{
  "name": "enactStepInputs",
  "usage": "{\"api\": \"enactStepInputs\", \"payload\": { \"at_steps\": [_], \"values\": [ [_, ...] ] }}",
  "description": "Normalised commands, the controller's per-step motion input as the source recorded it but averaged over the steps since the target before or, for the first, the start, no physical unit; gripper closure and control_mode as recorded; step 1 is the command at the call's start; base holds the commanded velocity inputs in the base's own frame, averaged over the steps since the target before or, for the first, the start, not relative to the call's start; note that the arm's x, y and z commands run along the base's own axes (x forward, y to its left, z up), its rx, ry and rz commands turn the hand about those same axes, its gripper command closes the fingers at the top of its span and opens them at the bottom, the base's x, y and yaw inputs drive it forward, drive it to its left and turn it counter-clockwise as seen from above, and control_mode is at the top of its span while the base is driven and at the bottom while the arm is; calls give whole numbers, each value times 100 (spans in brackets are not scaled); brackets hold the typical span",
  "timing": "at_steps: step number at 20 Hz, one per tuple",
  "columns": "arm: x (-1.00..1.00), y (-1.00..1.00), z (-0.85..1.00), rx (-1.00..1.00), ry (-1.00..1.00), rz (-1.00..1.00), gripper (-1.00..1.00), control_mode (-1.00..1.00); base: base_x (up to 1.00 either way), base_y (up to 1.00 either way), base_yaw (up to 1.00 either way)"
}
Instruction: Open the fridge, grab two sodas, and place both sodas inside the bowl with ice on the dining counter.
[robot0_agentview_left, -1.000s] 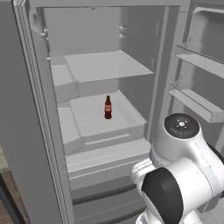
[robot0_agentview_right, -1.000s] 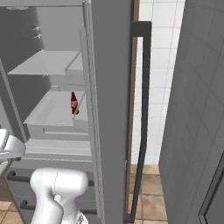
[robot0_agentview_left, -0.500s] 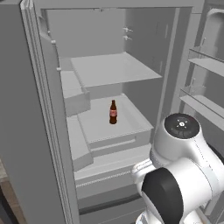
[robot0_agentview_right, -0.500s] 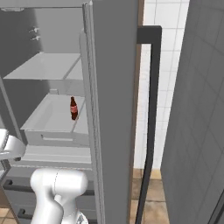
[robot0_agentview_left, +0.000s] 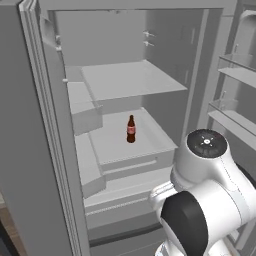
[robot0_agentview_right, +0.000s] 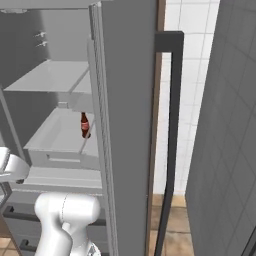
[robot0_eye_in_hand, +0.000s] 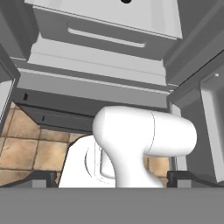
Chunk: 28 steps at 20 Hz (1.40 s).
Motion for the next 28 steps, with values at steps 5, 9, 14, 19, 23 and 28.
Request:
{"api": "enactStepInputs", "payload": {
  "at_steps": [5,9,14,19,23,28],
  "values": [
    [29,0,0,7,-2,6,-100,-100,41,0,5],
    [80,-10,0,20,-14,13,-100,-100,0,0,0],
    [77,-5,0,15,-16,5,-100,-100,0,0,0],
    [64,0,-5,10,-16,0,-100,-100,0,0,0],
    [62,0,-28,7,-10,0,-100,-100,0,0,0],
    [52,0,-41,2,-10,0,-100,-100,0,0,0]
  ]
}}
